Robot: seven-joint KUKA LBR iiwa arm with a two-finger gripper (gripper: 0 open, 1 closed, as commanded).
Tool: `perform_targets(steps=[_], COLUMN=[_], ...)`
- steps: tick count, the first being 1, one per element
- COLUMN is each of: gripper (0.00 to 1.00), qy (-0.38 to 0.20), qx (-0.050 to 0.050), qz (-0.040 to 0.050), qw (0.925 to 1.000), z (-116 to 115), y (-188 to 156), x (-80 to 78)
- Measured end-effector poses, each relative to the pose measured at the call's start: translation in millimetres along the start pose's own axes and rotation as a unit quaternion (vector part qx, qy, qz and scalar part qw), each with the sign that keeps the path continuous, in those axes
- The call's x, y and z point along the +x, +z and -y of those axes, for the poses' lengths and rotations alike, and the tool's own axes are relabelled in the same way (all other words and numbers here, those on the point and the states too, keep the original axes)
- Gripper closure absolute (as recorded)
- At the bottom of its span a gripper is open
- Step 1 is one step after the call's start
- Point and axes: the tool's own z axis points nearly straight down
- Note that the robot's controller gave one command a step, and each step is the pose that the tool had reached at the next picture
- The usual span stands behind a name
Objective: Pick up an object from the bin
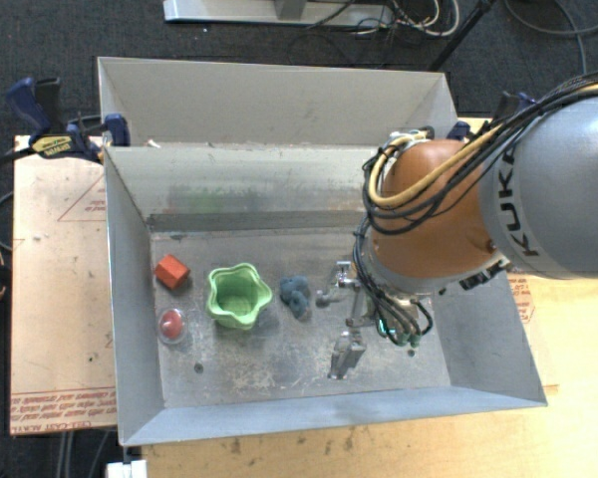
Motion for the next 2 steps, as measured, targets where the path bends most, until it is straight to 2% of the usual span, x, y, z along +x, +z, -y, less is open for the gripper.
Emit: perform_targets(steps=[1,2], gripper=[0.0,0.0], qy=[-0.133,-0.289], qx=[-0.001,0.001], qz=[0.0066,0.0052], qw=[0.991,0.9572], z=[-73,-59], y=[41,55], x=[-71.7,-79.5])
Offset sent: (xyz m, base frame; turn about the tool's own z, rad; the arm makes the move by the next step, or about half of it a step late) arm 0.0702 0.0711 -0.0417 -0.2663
